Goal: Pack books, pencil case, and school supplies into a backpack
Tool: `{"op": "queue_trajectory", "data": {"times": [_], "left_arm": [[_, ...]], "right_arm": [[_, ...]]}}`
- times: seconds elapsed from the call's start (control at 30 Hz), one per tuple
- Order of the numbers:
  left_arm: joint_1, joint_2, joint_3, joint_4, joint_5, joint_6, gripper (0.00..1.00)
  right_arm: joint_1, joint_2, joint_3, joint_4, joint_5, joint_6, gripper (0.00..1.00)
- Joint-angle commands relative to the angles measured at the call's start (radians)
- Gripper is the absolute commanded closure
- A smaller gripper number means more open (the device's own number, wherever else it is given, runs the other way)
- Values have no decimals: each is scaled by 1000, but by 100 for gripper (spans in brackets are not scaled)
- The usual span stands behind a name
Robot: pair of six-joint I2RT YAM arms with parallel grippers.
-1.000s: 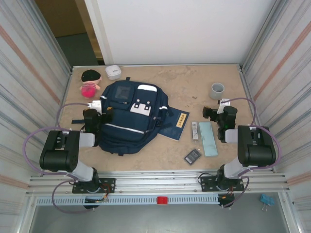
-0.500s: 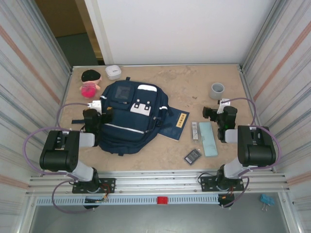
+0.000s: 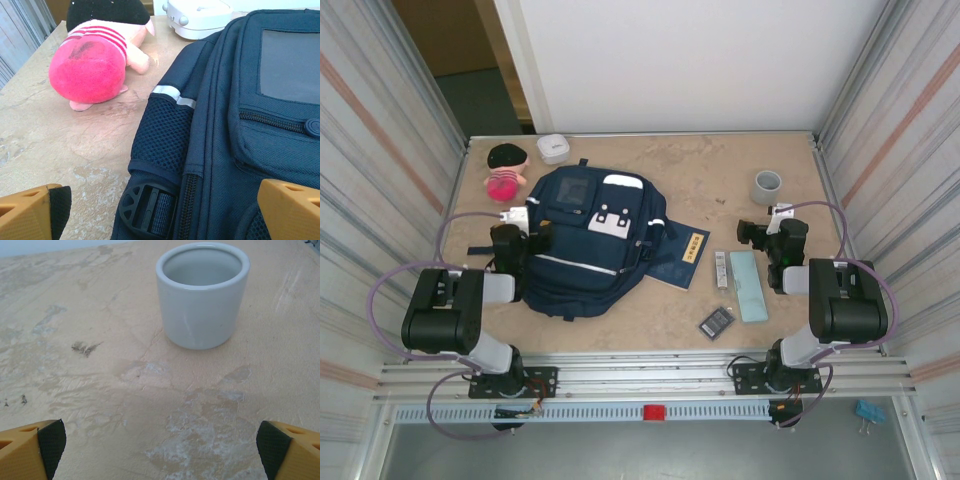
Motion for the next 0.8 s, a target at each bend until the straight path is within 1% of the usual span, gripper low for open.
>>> {"op": "queue_trajectory", "data": {"times": [0.0, 0.2, 0.27, 0.3, 0.33, 0.4, 0.47, 0.5, 0.53, 0.57, 0.6, 0.67, 0.7, 0.73, 0.77], "left_arm": [[6, -6, 8, -2, 3, -7, 1], [6, -7, 5, 0, 3, -5, 2], [5, -13, 8, 4, -7, -3, 5], [5, -36, 30, -58, 2, -3, 7], [2, -66, 59, -128, 18, 6, 9], [-26, -139, 146, -334, 13, 44, 11], [-54, -208, 224, -483, 13, 50, 12], [-67, -245, 276, -571, 19, 35, 13], [-71, -269, 328, -672, 32, 2, 14], [-71, -287, 394, -804, 52, -51, 15], [-71, -290, 473, -924, 74, -105, 15], [-71, -271, 583, -1106, 124, -165, 17], [-69, -252, 636, -1193, 146, -213, 18], [-66, -234, 667, -1254, 167, -247, 20], [-60, -214, 689, -1303, 199, -281, 21]], "right_arm": [[-1, -5, 5, -1, 2, 12, 1], [-3, -3, 7, -4, -3, 15, 1], [-5, -6, 3, 2, -5, 16, 1], [-9, -14, 8, -7, -5, 25, 1], [-18, -39, 27, -65, -10, 37, 1], [-56, -125, 137, -323, -58, 65, 1], [-71, -202, 281, -623, -59, 118, 1], [-70, -229, 373, -778, -69, 135, 1], [-66, -244, 454, -898, -89, 138, 1], [-58, -252, 549, -1055, -105, 140, 1], [-45, -252, 633, -1175, -107, 154, 1], [2, -250, 760, -1362, -97, 235, 1], [35, -249, 801, -1421, -124, 282, 1], [65, -253, 815, -1448, -163, 325, 1], [121, -258, 813, -1456, -199, 376, 1]]}}
